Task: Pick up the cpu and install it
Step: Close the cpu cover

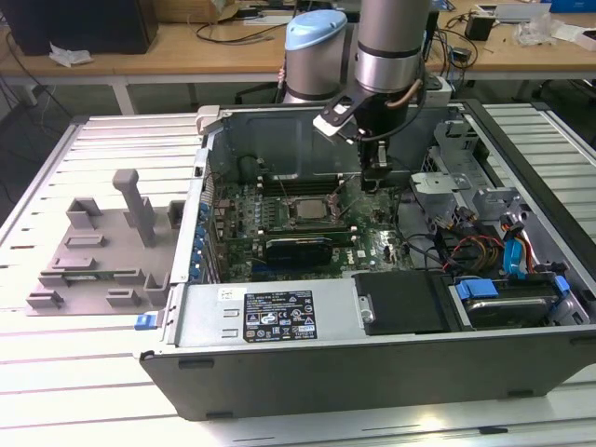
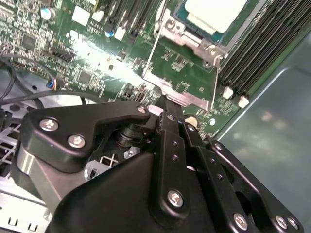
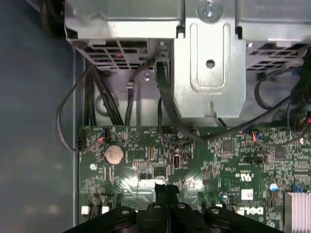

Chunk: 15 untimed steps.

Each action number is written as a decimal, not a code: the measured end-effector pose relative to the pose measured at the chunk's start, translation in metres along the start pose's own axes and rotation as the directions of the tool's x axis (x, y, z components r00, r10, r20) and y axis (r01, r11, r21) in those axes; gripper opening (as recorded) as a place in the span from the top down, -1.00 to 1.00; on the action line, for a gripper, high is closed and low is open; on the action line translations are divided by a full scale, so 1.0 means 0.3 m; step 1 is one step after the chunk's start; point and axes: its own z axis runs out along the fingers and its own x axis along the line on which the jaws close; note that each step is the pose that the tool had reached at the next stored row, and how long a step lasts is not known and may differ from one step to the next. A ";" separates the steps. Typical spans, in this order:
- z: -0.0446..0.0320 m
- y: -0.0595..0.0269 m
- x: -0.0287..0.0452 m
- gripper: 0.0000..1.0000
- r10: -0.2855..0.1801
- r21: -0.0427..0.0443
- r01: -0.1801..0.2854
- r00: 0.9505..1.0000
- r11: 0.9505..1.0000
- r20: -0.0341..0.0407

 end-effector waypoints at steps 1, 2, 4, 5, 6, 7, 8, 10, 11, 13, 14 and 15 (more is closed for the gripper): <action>0.000 -0.014 0.001 0.79 0.000 0.000 0.000 1.000 1.000 0.000; 0.000 -0.029 0.003 0.79 0.000 -0.001 0.000 1.000 1.000 0.000; -0.001 -0.046 0.004 0.79 0.000 -0.001 0.000 1.000 1.000 0.000; -0.001 -0.059 0.005 0.79 0.000 -0.002 0.000 1.000 1.000 0.000; -0.001 -0.067 0.006 0.79 0.000 -0.002 0.000 1.000 1.000 0.000; -0.001 -0.074 0.006 0.79 0.000 -0.002 0.000 1.000 1.000 0.000; -0.001 -0.078 0.007 0.79 0.000 -0.002 0.000 1.000 1.000 0.000; -0.002 -0.086 0.007 0.79 0.000 -0.003 0.000 1.000 1.000 0.000; -0.002 -0.090 0.007 0.79 0.000 -0.003 0.000 1.000 1.000 0.000; -0.002 -0.105 0.007 0.79 0.000 -0.003 0.000 1.000 1.000 0.000; -0.002 -0.110 0.007 0.79 0.000 -0.003 0.000 1.000 1.000 0.000; -0.002 -0.113 0.007 0.79 0.000 -0.003 0.000 1.000 1.000 0.000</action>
